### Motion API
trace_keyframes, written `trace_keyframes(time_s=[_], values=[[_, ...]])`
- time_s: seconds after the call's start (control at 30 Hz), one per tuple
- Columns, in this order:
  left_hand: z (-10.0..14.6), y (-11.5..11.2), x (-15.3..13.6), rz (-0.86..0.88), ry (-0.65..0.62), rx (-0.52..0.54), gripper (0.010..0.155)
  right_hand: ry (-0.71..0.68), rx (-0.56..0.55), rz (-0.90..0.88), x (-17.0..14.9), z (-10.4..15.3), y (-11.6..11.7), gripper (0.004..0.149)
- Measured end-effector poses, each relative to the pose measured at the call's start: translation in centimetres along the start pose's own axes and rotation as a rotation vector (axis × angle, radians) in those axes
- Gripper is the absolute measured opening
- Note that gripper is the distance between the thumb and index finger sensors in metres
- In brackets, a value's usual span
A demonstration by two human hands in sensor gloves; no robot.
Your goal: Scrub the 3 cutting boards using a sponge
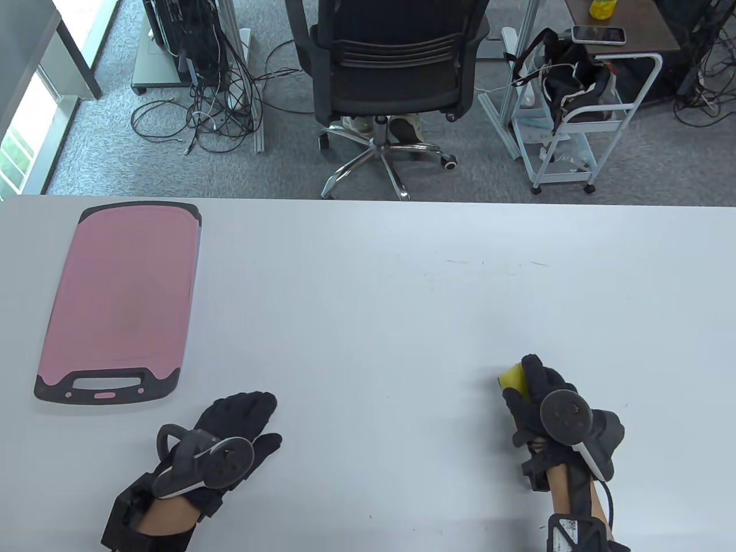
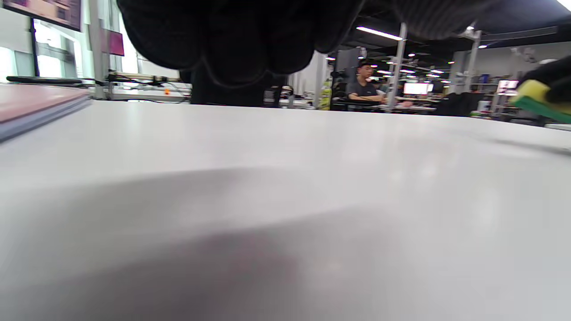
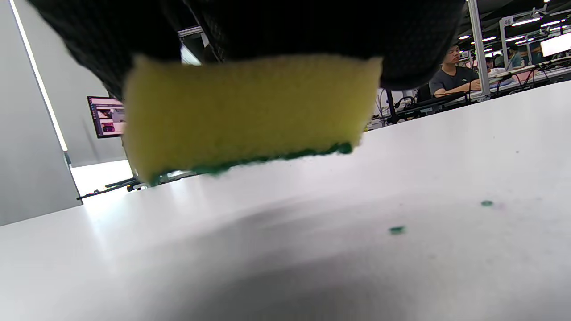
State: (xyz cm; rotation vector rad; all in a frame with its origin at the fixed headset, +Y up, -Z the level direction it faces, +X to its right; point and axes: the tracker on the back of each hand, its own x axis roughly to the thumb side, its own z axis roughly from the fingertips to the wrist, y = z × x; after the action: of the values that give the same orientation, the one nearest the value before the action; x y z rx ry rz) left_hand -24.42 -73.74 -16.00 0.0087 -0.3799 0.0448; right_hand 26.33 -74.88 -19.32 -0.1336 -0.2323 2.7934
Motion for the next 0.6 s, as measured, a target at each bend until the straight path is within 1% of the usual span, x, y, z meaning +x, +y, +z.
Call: trace_keyframes(time_s=[0.07,0.17,0.2,0.3,0.37,0.43,0.5,0.6], values=[[0.1,0.5,-2.6,-0.055,0.105,0.011,0.076,-0.023,0.015,0.017,0.2,0.2,0.2,0.071],[0.6,1.0,-6.2,-0.107,0.238,0.009,0.075,-0.047,0.001,0.001,0.6,0.5,0.2,0.07],[0.8,0.9,-7.8,-0.109,0.284,-0.001,0.075,-0.059,0.007,0.001,0.8,0.6,0.2,0.07],[1.5,0.1,-11.2,-0.123,0.403,-0.041,0.076,-0.086,0.011,0.02,1.1,0.7,0.3,0.07],[2.0,-0.9,-13.4,-0.116,0.48,-0.094,0.077,-0.091,0.014,0.008,1.1,0.7,0.5,0.07],[2.4,-1.6,-14.7,-0.105,0.515,-0.131,0.08,-0.089,0.032,-0.004,1.2,0.8,0.8,0.07],[2.6,-2.5,-15.7,-0.101,0.55,-0.165,0.079,-0.095,0.05,0.017,1.2,0.7,1.1,0.071],[2.4,-3.3,-16.0,-0.155,0.548,-0.17,0.073,-0.092,0.051,0.026,1.0,0.5,1.2,0.07]])
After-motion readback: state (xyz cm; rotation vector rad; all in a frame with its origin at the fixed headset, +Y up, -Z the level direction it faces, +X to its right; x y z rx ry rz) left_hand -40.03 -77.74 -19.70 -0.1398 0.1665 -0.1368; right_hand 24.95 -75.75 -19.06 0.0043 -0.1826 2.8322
